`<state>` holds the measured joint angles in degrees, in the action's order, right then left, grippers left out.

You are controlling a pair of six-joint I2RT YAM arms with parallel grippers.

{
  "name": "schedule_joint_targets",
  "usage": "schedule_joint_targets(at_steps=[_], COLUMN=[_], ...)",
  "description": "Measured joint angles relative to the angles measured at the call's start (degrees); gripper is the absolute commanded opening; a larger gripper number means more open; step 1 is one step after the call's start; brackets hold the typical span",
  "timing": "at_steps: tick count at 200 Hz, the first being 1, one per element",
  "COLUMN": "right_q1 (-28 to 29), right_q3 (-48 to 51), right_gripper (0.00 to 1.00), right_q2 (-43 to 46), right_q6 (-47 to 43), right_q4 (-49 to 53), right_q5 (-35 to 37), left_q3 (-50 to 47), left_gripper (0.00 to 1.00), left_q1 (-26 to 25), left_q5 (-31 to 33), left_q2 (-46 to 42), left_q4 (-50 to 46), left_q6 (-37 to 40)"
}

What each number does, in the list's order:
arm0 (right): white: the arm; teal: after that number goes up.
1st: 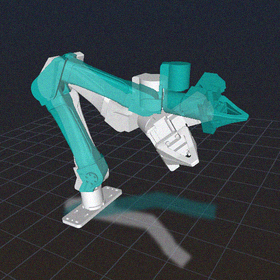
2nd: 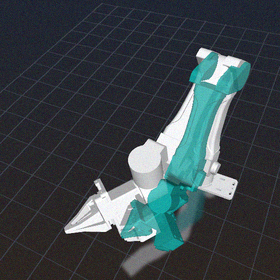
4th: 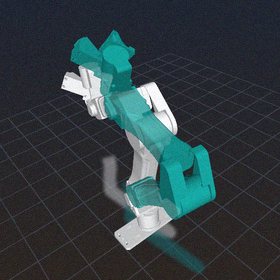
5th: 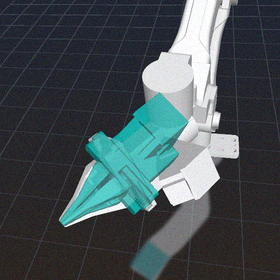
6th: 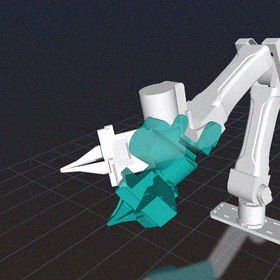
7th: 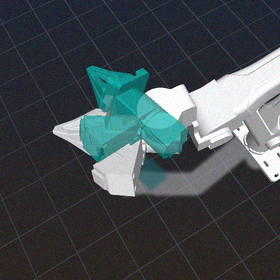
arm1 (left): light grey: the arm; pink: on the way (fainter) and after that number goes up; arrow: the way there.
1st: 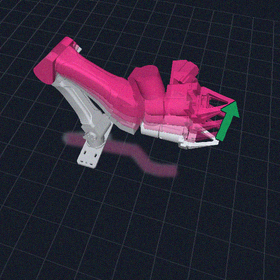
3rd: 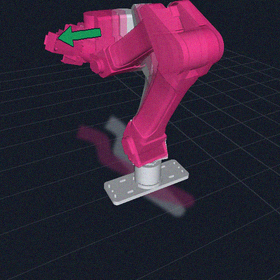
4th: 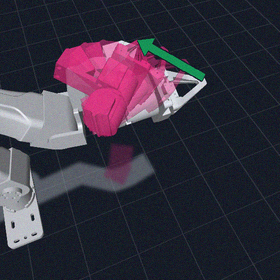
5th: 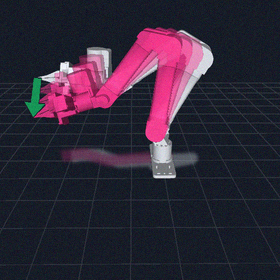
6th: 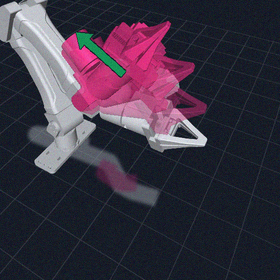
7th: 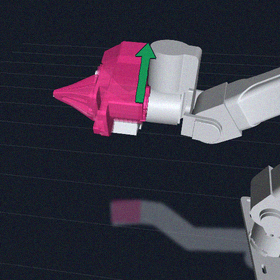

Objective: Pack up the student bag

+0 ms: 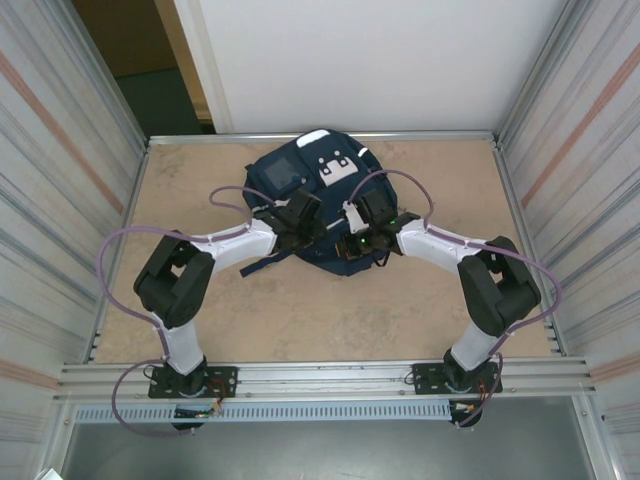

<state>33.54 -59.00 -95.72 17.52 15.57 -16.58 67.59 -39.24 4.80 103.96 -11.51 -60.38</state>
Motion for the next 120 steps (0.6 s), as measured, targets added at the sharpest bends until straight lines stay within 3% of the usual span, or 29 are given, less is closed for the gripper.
schedule_joint_targets(at_steps=[11,30,77,86,101,120], right_q1=[0.09,1.01,4.11,4.37,4.50,4.31], right_q3=[0.28,0.42,-1.86,-2.23,-2.43,-2.36], right_gripper=[0.26,0.39,0.39,0.37,0.14,0.04], right_q2=[0.00,-0.04,-3.23,-3.93,-4.46,-4.35], right_q6=[0.26,0.28,0.04,0.15,0.72,1.79], right_q4=[-0.35,-0.09,1.44,1.60,1.62,1.51], right_q5=[0.04,0.35,6.23,7.28,8.98,10.21], left_q3=[0.00,-0.02,-1.01,-1.36,-2.38,-2.75], left_gripper=[0.00,0.00,0.00,0.00,0.00,0.00], left_q1=[-0.13,-0.17,0.66,0.94,1.36,1.81], left_q5=[0.83,1.25,-3.17,-4.20,-5.29,-6.14], left_q2=[-0.15,-0.52,-3.08,-3.43,-4.37,-5.33], left_q4=[0.52,0.63,1.14,1.53,2.27,2.21], left_q6=[-0.35,0.46,0.44,0.11,-0.11,0.07])
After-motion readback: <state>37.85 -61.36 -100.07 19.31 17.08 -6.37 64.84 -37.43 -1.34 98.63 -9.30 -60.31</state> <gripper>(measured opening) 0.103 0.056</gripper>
